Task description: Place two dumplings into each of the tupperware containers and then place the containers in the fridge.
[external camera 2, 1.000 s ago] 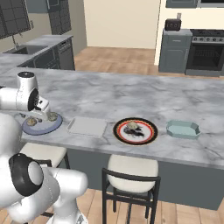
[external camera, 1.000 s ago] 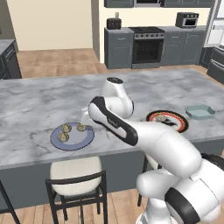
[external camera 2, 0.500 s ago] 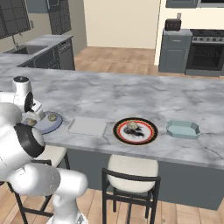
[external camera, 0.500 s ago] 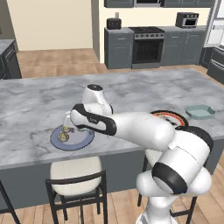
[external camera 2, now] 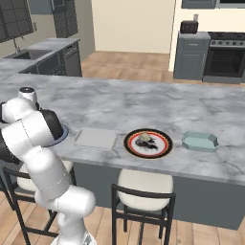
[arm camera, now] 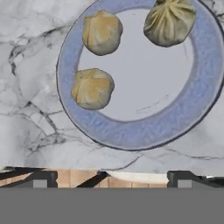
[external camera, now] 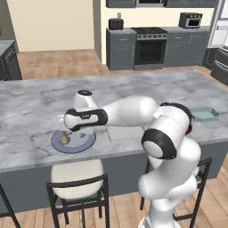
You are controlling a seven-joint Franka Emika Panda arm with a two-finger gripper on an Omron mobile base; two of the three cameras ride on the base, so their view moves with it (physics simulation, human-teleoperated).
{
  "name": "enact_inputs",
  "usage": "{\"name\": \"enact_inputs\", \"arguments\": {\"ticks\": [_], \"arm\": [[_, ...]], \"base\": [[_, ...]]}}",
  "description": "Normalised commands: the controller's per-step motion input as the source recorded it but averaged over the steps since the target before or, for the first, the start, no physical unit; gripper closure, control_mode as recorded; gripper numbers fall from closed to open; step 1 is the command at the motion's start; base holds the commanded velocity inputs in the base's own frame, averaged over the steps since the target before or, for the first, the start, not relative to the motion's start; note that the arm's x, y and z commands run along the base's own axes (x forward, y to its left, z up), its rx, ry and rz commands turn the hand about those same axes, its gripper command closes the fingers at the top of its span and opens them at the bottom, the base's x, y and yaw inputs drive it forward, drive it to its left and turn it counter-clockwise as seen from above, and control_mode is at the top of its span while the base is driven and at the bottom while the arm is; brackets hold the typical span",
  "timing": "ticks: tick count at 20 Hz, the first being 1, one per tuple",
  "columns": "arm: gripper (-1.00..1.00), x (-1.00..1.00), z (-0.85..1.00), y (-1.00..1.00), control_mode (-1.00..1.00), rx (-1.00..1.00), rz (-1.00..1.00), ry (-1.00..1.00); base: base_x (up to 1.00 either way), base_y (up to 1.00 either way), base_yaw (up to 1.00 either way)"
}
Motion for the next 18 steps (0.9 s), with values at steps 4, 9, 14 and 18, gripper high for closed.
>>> {"name": "enact_inputs", "arguments": {"ticks": [4, 9, 14, 18], "arm": [[-1.0, 0.42, -0.32, 0.28, -1.0, 0.0, 0.0, 0.03], [-1.0, 0.38, -0.37, 0.17, -1.0, -0.01, 0.0, 0.0], [-1.0, 0.37, -0.34, 0.19, -1.0, -0.01, 0.0, 0.0], [-1.0, 0.41, -0.34, 0.21, -1.0, 0.0, 0.0, 0.0]], "base": [[0.0, 0.0, 0.0], [0.0, 0.0, 0.0], [0.0, 0.0, 0.0], [0.0, 0.0, 0.0]]}}
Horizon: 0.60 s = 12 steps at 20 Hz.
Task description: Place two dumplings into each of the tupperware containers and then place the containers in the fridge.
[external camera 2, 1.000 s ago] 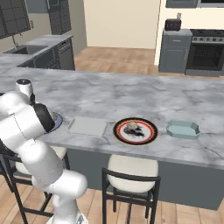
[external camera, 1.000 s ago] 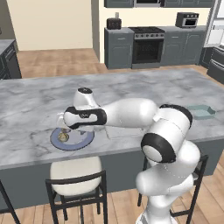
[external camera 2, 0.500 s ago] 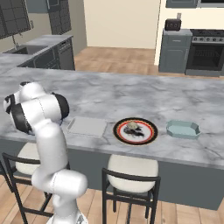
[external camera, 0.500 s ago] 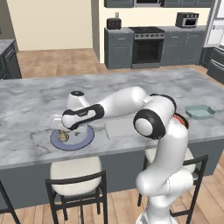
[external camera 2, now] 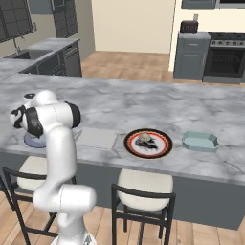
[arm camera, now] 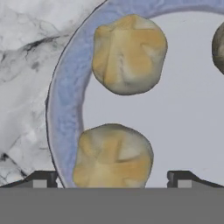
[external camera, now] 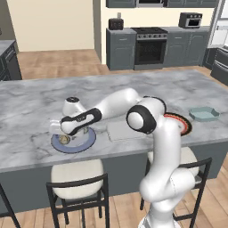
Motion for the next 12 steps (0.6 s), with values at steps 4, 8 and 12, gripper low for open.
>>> {"name": "enact_inputs", "arguments": {"ticks": [4, 8, 12], "arm": [[-1.0, 0.15, -0.41, 0.02, -1.0, 0.0, -0.01, 0.0], [-1.0, 0.0, -0.38, 0.0, -1.0, 0.0, -0.05, 0.0], [1.0, 0.0, -0.54, 0.0, -1.0, 0.0, -0.04, 0.0]], "base": [[0.0, 0.0, 0.0], [0.0, 0.0, 0.0], [0.0, 0.0, 0.0]]}}
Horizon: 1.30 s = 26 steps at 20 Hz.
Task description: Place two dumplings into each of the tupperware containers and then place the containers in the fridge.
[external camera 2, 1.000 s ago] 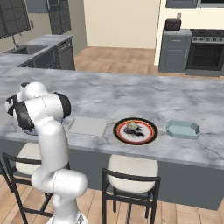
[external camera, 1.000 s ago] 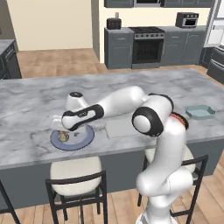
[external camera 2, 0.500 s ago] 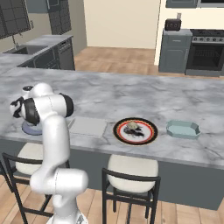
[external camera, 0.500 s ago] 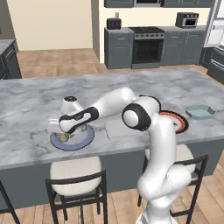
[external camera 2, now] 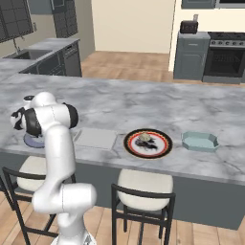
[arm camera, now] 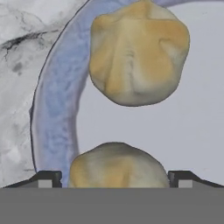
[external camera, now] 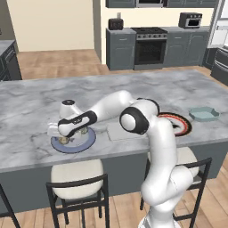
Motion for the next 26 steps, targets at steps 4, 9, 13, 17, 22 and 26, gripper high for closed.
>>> {"name": "enact_inputs", "arguments": {"ticks": [4, 9, 13, 17, 22, 26], "arm": [[1.0, 0.0, -0.37, -0.18, -1.0, 0.0, -0.17, 0.0], [1.0, -0.03, 0.21, -0.24, -1.0, 0.01, -0.1, 0.0], [1.0, -0.51, 0.57, -0.9, -1.0, 0.14, -0.09, -0.14], [1.0, -0.62, 0.41, -1.0, -1.0, 0.23, -0.14, -0.13], [1.0, -0.31, 0.03, -1.0, -1.0, 0.05, -0.2, -0.01], [1.0, 0.01, 0.14, -1.0, -1.0, 0.0, -0.21, 0.16]], "base": [[0.0, 0.0, 0.0], [0.0, 0.0, 0.0], [0.0, 0.0, 0.0], [0.0, 0.0, 0.0], [0.0, 0.0, 0.0], [0.0, 0.0, 0.0]]}}
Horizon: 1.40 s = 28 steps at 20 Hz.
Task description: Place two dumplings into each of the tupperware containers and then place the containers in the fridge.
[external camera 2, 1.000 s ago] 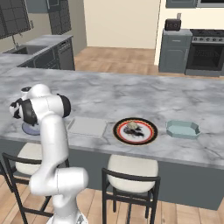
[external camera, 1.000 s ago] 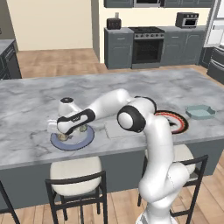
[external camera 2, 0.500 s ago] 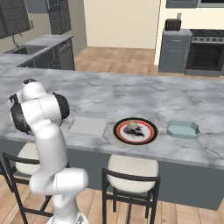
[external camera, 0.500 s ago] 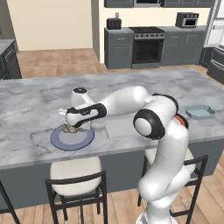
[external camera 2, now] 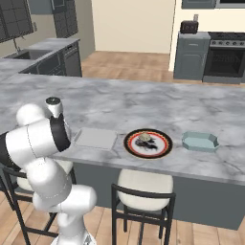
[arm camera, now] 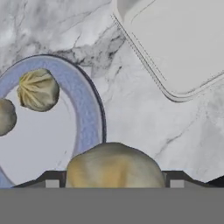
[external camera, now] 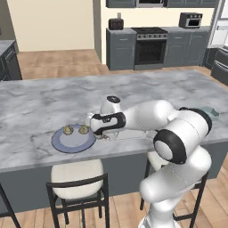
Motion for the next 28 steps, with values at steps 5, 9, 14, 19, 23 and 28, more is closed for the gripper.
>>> {"name": "enact_inputs", "arguments": {"ticks": [5, 9, 14, 19, 23, 28], "arm": [[1.0, 0.35, 0.43, -1.0, -1.0, 0.0, -0.17, 0.2], [1.0, 0.69, 0.25, -1.0, -1.0, -0.05, -0.12, 0.31], [1.0, 0.62, -0.13, -0.96, -1.0, -0.02, -0.07, 0.27], [1.0, 0.32, -0.79, -0.53, -1.0, -0.01, -0.05, 0.05], [1.0, 0.48, -0.36, -0.05, -1.0, 0.0, -0.01, 0.02], [1.0, 0.37, -0.37, 0.0, -1.0, -0.05, 0.0, 0.03]], "base": [[0.0, 0.0, 0.0], [0.0, 0.0, 0.0], [0.0, 0.0, 0.0], [0.0, 0.0, 0.0], [0.0, 0.0, 0.0], [0.0, 0.0, 0.0]]}}
